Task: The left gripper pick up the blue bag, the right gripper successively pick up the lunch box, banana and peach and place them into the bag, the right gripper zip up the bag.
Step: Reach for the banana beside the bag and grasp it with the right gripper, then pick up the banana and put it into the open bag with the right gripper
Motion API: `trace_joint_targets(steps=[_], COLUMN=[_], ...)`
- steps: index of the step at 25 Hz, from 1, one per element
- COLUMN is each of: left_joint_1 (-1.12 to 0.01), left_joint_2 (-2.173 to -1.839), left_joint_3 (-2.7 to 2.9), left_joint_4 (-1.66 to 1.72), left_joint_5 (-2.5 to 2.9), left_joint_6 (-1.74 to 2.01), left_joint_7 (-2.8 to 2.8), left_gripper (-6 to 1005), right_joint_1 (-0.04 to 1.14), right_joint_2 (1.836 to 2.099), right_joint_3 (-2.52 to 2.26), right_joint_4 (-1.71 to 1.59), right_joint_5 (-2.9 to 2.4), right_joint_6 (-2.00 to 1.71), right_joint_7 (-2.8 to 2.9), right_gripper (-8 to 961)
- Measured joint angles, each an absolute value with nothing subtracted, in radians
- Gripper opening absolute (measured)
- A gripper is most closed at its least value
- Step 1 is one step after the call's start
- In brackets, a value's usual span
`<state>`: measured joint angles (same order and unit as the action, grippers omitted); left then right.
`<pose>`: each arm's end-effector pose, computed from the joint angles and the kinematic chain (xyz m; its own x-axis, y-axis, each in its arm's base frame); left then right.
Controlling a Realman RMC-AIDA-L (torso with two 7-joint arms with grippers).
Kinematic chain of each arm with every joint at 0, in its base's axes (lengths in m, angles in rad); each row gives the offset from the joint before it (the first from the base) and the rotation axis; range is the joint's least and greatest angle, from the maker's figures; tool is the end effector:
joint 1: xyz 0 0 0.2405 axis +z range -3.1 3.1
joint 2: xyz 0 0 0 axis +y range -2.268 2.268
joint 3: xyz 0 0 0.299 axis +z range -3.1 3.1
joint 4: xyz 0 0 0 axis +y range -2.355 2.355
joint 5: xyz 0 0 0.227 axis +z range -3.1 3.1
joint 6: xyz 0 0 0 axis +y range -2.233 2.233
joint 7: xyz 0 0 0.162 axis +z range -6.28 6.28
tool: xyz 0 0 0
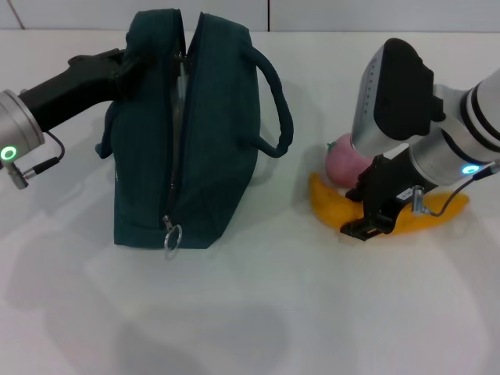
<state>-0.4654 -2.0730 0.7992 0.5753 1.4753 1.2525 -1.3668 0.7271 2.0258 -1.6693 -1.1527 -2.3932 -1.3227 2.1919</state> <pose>-0.3118 0.4071 -0.0081 0.5413 0.2807 0.7926 0.7251 -0.6330 -0.2710 0.1793 0.4079 -0.0977 0.9233 -0.1555 0.3513 -0.0854 -0.9746 -0.2070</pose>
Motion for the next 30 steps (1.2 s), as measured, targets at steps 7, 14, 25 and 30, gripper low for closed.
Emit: trace_joint_targets(steps=[7,14,25,30], left_joint_1=[-0.47,-0.461,-0.388,-0.392], left_joint_2=[-2.07,-2.069,-2.016,-1.979], left_joint_3=[0.797,0.793,0.798,0.799], left_joint_4=[0.58,0.591,0.664,0.667], left_joint_5=[1.475,1.475,1.488,1.494], left_joint_6=[1.257,1.27,1.518,1.691], left_joint_7=[-1.367,-1.367,-1.558,-1.686], left_gripper=[111,113,116,117], right_joint_1=[0.725,0.651,0.57,0.632], right_joint_2=[2.022,2.017,1.999,1.978], right_joint_3=[-1.658,-1.363,-0.963,-0.953], right_joint_4=[-1.161,-1.274,-1.118,-0.958], right_joint_5=[-2.364,-2.152,-1.495,-1.321], right_joint_6=[-1.337,-1.459,-1.568,-1.619], right_joint_7=[2.189,2.062,1.781,1.738], right_gripper=[485,455,475,484])
